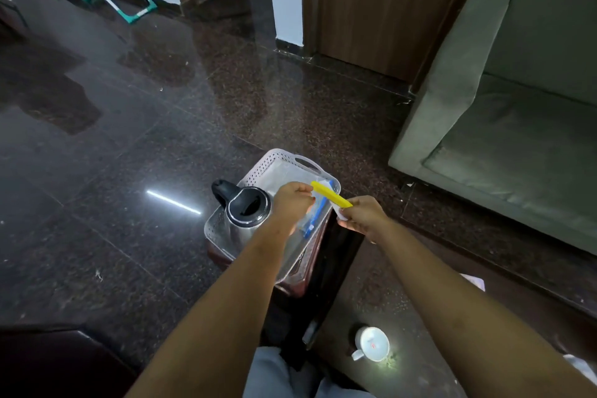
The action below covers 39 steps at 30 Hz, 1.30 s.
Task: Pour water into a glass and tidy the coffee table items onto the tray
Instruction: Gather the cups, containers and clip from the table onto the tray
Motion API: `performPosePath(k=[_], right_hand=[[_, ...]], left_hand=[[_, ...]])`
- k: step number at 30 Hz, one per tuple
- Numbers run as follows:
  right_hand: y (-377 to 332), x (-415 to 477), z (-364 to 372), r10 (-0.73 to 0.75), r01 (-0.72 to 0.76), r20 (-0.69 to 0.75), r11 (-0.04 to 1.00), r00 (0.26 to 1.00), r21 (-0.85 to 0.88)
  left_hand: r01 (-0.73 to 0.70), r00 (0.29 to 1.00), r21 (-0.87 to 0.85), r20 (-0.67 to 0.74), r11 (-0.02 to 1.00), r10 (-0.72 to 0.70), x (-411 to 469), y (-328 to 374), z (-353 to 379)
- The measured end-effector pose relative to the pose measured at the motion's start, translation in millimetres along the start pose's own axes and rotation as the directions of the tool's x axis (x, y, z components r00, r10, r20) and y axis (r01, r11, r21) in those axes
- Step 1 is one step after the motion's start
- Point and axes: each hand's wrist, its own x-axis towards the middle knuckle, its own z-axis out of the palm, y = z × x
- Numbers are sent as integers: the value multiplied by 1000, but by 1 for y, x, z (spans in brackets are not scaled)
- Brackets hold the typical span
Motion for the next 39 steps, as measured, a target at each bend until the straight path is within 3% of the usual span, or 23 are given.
performPosePath(k=[6,13,18,22,24,28,31,35,39], right_hand=[[-10,52,17,-80,16,-159,929,984,-369],[-1,101,72,33,-155,-266,878,963,-452],[15,135,111,237,-351,-453,917,860,-187],[33,147,127,334,-446,-542,891,771,-85],[37,152,132,330,-461,-565,881,757,-103],[37,161,137,276,-484,-533,823,800,-299],[32,170,135,234,-491,-546,779,805,-389],[25,181,136,150,-457,-502,683,852,-570],[27,185,135,189,-468,-488,693,852,-548]], left_hand=[[-145,984,375,152,916,93,73,22,-34],[-252,892,693,437,676,-114,157,1,-48],[-354,825,792,515,498,-233,207,-24,-43],[-513,747,798,597,318,-293,230,-35,-28],[-601,707,768,640,222,-302,236,-38,-19],[-687,655,720,672,99,-345,243,-44,0],[-706,641,704,683,80,-352,252,-45,5],[-695,622,691,716,199,-315,262,-42,4],[-681,657,692,722,239,-218,263,-45,0]])
